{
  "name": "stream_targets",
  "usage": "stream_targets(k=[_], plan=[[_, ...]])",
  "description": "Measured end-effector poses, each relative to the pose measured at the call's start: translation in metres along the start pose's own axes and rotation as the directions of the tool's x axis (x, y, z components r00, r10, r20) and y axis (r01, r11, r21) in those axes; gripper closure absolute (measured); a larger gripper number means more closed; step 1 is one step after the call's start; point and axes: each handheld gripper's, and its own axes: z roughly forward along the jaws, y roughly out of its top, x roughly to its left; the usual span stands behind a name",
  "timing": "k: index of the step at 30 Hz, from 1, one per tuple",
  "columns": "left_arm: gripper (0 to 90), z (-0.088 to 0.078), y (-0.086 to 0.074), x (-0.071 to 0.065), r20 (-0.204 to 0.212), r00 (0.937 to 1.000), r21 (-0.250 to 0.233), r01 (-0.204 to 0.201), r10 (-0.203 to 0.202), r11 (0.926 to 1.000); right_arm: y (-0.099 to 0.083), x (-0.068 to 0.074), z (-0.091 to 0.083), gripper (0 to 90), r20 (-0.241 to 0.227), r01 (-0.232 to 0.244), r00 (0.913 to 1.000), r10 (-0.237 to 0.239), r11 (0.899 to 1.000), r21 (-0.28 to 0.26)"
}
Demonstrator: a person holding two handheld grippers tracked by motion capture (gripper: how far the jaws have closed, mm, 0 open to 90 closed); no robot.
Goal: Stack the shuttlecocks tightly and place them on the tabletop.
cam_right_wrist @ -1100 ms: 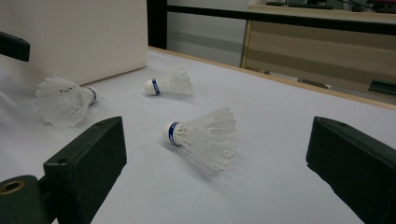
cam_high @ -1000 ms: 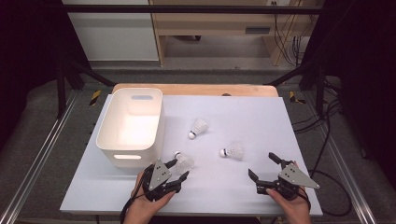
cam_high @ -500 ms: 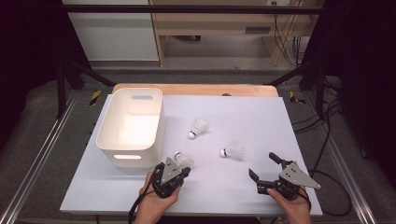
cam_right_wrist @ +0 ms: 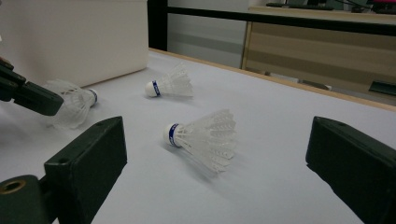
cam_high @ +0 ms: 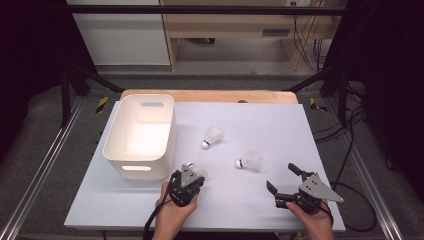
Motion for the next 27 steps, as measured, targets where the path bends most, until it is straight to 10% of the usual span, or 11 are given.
stream_targets(k=[27], plan=[[90.0, 0.030, 0.022, 0.002, -0.042, 0.9982, -0.015, 0.042, -0.043, 0.9990, 0.001, -0.001, 0.000, 5.6, 0.000, 0.002, 1.0000, -0.002, 1.000, 0.003]])
